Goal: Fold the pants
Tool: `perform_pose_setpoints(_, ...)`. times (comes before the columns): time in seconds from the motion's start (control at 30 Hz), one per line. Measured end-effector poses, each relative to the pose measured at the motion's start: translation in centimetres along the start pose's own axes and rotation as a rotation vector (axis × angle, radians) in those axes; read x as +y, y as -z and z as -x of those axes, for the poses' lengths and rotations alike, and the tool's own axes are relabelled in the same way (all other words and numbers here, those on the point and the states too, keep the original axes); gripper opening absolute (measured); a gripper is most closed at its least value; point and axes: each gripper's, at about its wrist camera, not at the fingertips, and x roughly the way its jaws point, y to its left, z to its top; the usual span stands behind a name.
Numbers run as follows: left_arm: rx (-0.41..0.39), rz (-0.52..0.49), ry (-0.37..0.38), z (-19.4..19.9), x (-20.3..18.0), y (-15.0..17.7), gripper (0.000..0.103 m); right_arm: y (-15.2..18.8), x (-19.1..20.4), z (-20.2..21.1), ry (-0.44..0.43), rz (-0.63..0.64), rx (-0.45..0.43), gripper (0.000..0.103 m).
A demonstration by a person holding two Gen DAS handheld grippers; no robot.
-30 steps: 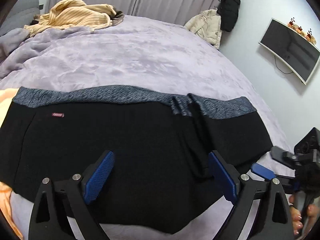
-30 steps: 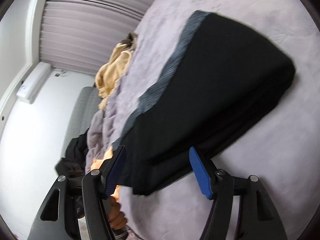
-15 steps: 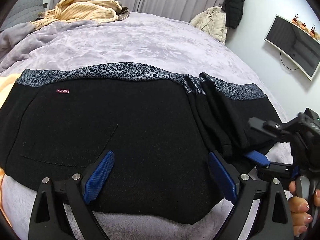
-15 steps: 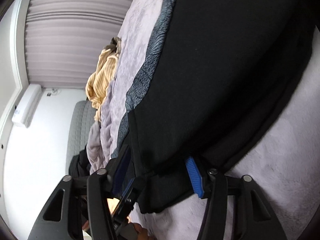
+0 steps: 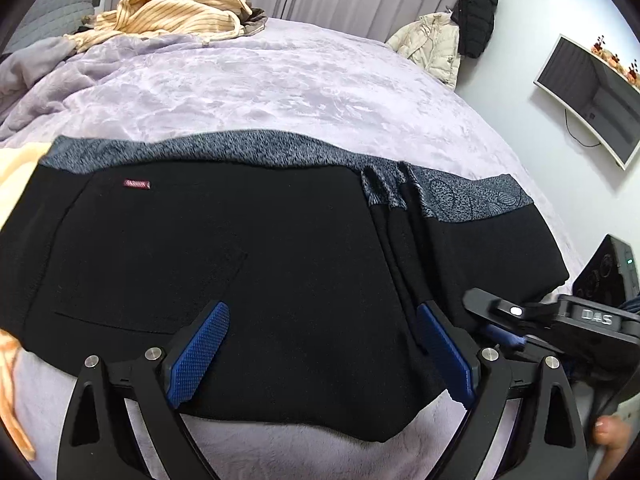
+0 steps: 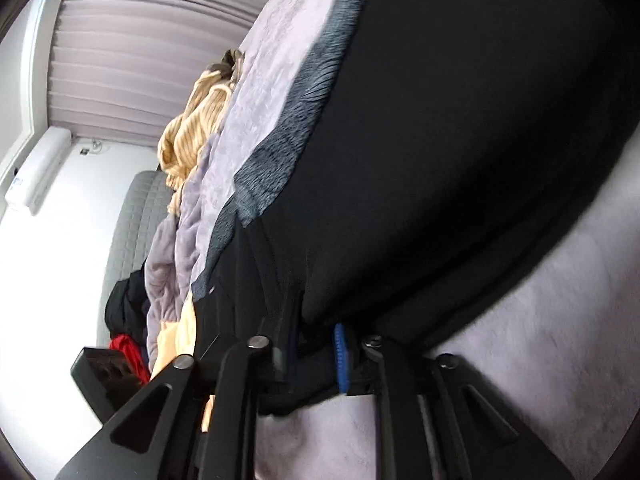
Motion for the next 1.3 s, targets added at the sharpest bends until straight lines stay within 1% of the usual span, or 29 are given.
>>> perform_pose_setpoints(0.03, -0.002, -0.008, -0.006, 0.3, 0.1, -0.3, 0.095, 0.0, 1.0, 0.6, 0.017, 0.052, 0.049, 0.036)
perform_pose_setpoints(0.07, -0.003, -0.015, -0.008, 0.6, 0.0, -0.8, 0.095, 0.1, 2.1, 1.5, 0.016, 0.116, 0.084, 0.041)
perform_pose_setpoints(0.1, -0.006, -0.020, -0.005, 0.9, -0.1, -1.3, 0.095, 0.2, 2.7, 2.7, 0.004, 0.172, 0.099, 0.041)
perform_pose_setpoints(0.13, -0.013, -0.025, 0.002, 1.2, -0.5, -2.0, 0.095, 0.0, 3.5, 4.2, -0.013, 0.231, 0.093, 0.041)
perform_pose_setpoints(0.17, -0.017, -0.034, 0.014, 1.4, -1.1, -2.7, 0.095, -0.5, 4.2, 6.0, -0.012, 0.282, 0.062, 0.041)
perform_pose_setpoints(0.23, -0.017, -0.063, 0.043, 1.2, -2.8, -4.3, 0.095, -2.7, 5.0, 9.3, 0.052, 0.366, -0.055, 0.040)
perform_pose_setpoints(0.27, -0.016, -0.091, 0.054, 1.0, -4.0, -5.0, 0.095, -4.1, 5.1, 10.7, 0.110, 0.403, -0.115, 0.027)
perform_pose_setpoints(0.3, -0.017, -0.123, 0.062, 0.6, -5.5, -5.7, 0.095, -5.7, 4.8, 11.5, 0.159, 0.417, -0.150, 0.017)
perform_pose_setpoints(0.33, -0.012, -0.155, 0.067, 0.1, -7.0, -6.3, 0.095, -7.2, 4.1, 12.1, 0.177, 0.400, -0.161, 0.010)
perform_pose_setpoints(0.4, 0.004, -0.202, 0.084, -1.5, -10.0, -7.5, 0.095, -10.5, 2.5, 11.9, 0.169, 0.345, -0.161, 0.010)
perform_pose_setpoints(0.47, 0.031, -0.200, 0.114, -3.4, -12.1, -8.4, 0.095, -13.1, 1.7, 10.3, 0.210, 0.326, -0.157, 0.011)
perform_pose_setpoints(0.5, 0.041, -0.198, 0.117, -4.4, -12.8, -8.6, 0.095, -14.5, 0.9, 9.1, 0.228, 0.327, -0.138, 0.011)
perform_pose_setpoints(0.53, 0.053, -0.197, 0.100, -5.5, -13.2, -8.7, 0.095, -15.2, 0.2, 8.2, 0.236, 0.318, -0.125, 0.011)
perform_pose_setpoints(0.57, 0.079, -0.192, 0.062, -6.9, -13.2, -8.6, 0.095, -15.8, -0.7, 7.2, 0.238, 0.291, -0.114, 0.010)
perform_pose_setpoints(0.6, 0.105, -0.192, 0.031, -7.8, -13.1, -8.1, 0.095, -16.0, -2.1, 6.2, 0.221, 0.257, -0.088, 0.010)
perform_pose_setpoints(0.63, 0.139, -0.191, -0.001, -8.9, -12.5, -7.6, 0.095, -15.7, -3.3, 5.2, 0.205, 0.231, -0.063, 0.011)
perform_pose_setpoints(0.67, 0.159, -0.199, -0.044, -9.7, -11.9, -7.0, 0.095, -15.2, -4.1, 5.0, 0.206, 0.231, -0.078, 0.011)
perform_pose_setpoints(0.7, 0.157, -0.219, -0.035, -9.8, -11.3, -6.4, 0.095, -14.6, -4.2, 5.0, 0.201, 0.250, -0.105, 0.011)
perform_pose_setpoints(0.73, 0.140, -0.241, -0.015, -9.5, -11.0, -6.1, 0.095, -14.1, -4.2, 5.2, 0.197, 0.266, -0.110, 0.011)
perform_pose_setpoints(0.8, 0.131, -0.274, -0.064, -8.3, -10.7, -5.6, 0.095, -13.4, -3.4, 5.6, 0.223, 0.303, -0.106, 0.011)
perform_pose_setpoints(0.83, 0.124, -0.274, -0.067, -7.5, -10.3, -5.5, 0.095, -13.0, -2.8, 5.9, 0.226, 0.317, -0.105, 0.011)
perform_pose_setpoints(0.9, 0.093, -0.244, -0.041, -5.7, -8.9, -5.2, 0.095, -11.9, -1.3, 6.3, 0.183, 0.336, -0.083, 0.013)
perform_pose_setpoints(0.97, 0.076, -0.189, -0.037, -4.1, -7.1, -5.0, 0.095, -10.4, 0.7, 5.7, 0.160, 0.378, -0.066, 0.014)
perform_pose_setpoints(1.07, 0.056, -0.107, -0.054, -1.8, -4.3, -4.3, 0.095, -8.2, 3.7, 3.1, 0.143, 0.449, -0.014, 0.015)
perform_pose_setpoints(1.1, 0.044, -0.089, -0.067, -0.8, -3.3, -3.9, 0.095, -7.3, 4.5, 1.9, 0.143, 0.473, 0.007, 0.017)
perform_pose_setpoints(1.13, 0.031, -0.076, -0.083, 0.1, -2.4, -3.4, 0.095, -6.4, 5.0, 0.7, 0.147, 0.487, 0.023, 0.024)
perform_pose_setpoints(1.2, 0.009, -0.055, -0.128, 1.8, -0.4, -2.5, 0.095, -4.3, 5.2, -2.0, 0.160, 0.485, 0.083, 0.025)
perform_pose_setpoints(1.23, -0.002, -0.042, -0.152, 2.5, 0.5, -1.9, 0.095, -2.9, 5.4, -2.9, 0.188, 0.503, 0.083, 0.026)
perform_pose_setpoints(1.3, -0.010, -0.007, -0.185, 3.5, 2.4, -0.8, 0.095, -0.2, 6.8, -2.9, 0.287, 0.629, 0.014, 0.026)
